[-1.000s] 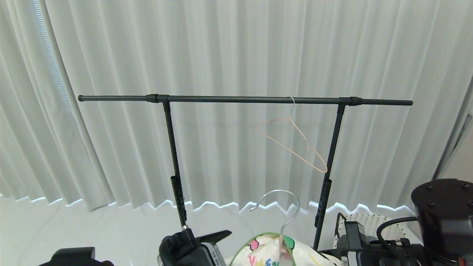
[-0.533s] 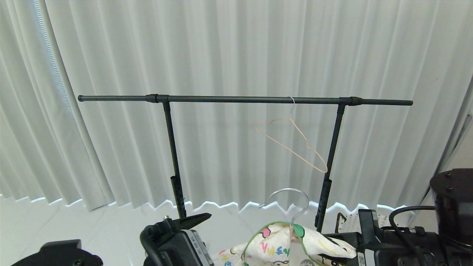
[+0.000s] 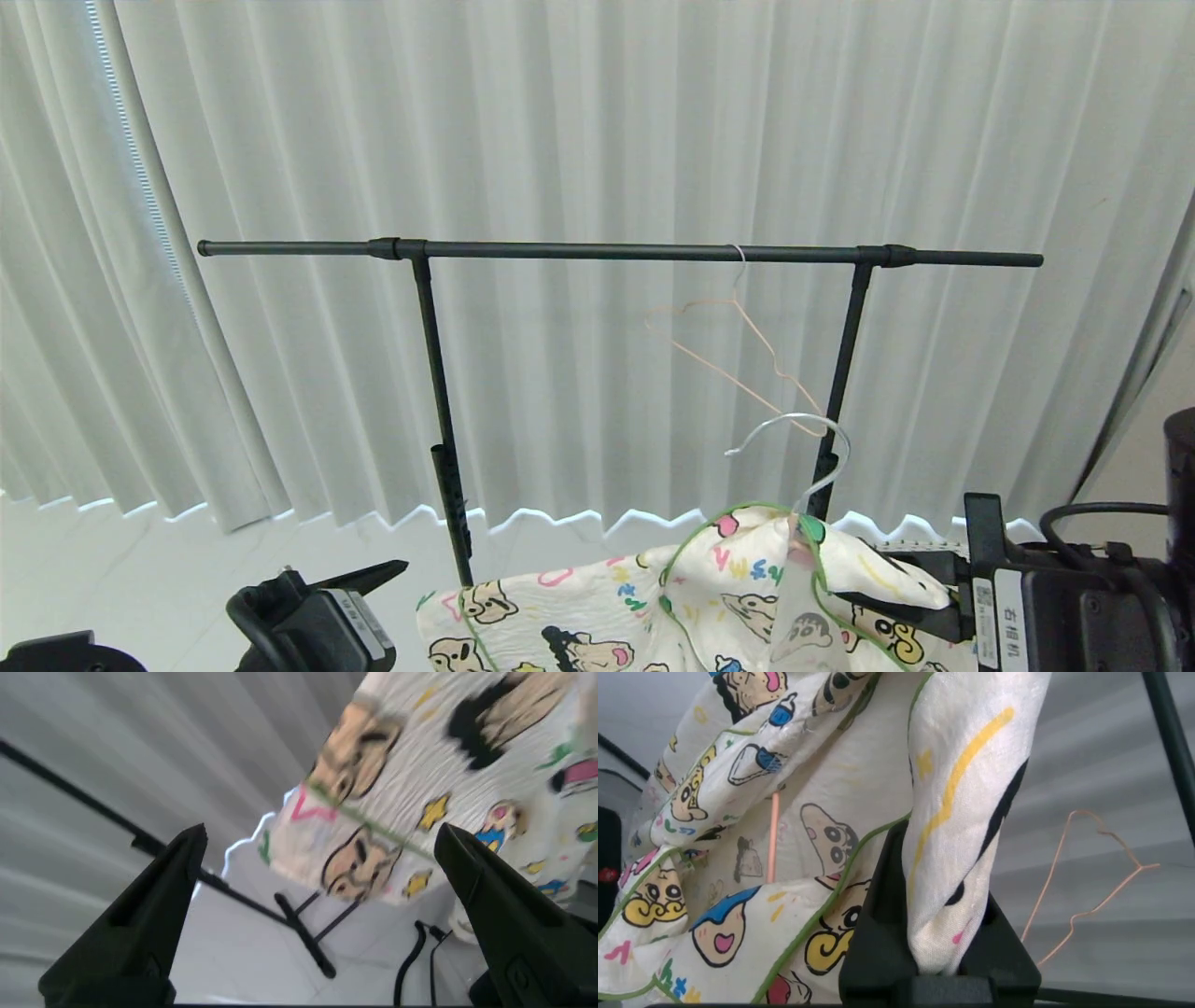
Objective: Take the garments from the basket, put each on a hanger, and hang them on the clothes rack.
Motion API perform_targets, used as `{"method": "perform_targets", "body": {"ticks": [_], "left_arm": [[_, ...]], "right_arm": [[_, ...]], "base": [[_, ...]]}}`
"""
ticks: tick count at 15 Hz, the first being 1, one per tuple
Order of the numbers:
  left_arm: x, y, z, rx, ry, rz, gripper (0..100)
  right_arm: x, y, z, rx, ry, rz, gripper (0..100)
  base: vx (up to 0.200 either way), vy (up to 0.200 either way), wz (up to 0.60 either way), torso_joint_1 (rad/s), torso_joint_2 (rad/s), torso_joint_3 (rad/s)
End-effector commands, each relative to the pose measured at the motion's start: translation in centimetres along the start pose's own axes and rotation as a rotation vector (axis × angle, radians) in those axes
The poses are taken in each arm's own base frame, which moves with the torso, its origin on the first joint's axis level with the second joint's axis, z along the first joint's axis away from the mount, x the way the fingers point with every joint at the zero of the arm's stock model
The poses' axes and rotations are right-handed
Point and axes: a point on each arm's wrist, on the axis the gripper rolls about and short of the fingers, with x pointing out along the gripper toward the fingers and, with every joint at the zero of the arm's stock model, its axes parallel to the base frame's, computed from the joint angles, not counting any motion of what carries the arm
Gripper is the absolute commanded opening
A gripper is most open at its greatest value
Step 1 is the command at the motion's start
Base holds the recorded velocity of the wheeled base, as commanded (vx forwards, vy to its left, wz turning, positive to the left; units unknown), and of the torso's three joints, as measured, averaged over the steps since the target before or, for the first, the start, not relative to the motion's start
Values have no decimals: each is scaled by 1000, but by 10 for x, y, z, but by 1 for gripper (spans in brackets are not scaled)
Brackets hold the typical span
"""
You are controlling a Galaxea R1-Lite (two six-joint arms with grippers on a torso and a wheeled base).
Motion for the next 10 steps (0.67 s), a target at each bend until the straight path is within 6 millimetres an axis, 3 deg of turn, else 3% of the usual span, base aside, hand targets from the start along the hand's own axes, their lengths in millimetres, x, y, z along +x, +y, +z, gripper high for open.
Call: {"method": "perform_targets", "body": {"ticks": [1,7,8,10], "left_arm": [[-1,6,-11,-23,45,40,100],[4,6,-14,-53,63,-17,100],[5,6,-14,-52,66,-23,0],[6,5,-14,-53,71,-22,0]], "right_arm": [[-2,-1,2,-10,-16,-4,0],[-3,-2,6,-41,-52,9,0],[-3,-2,7,-45,-61,3,0],[-5,-2,8,-49,-68,-1,0]], "base": [[0,0,0,0,0,0],[0,0,0,0,0,0],[0,0,0,0,0,0],[0,0,0,0,0,0]]}}
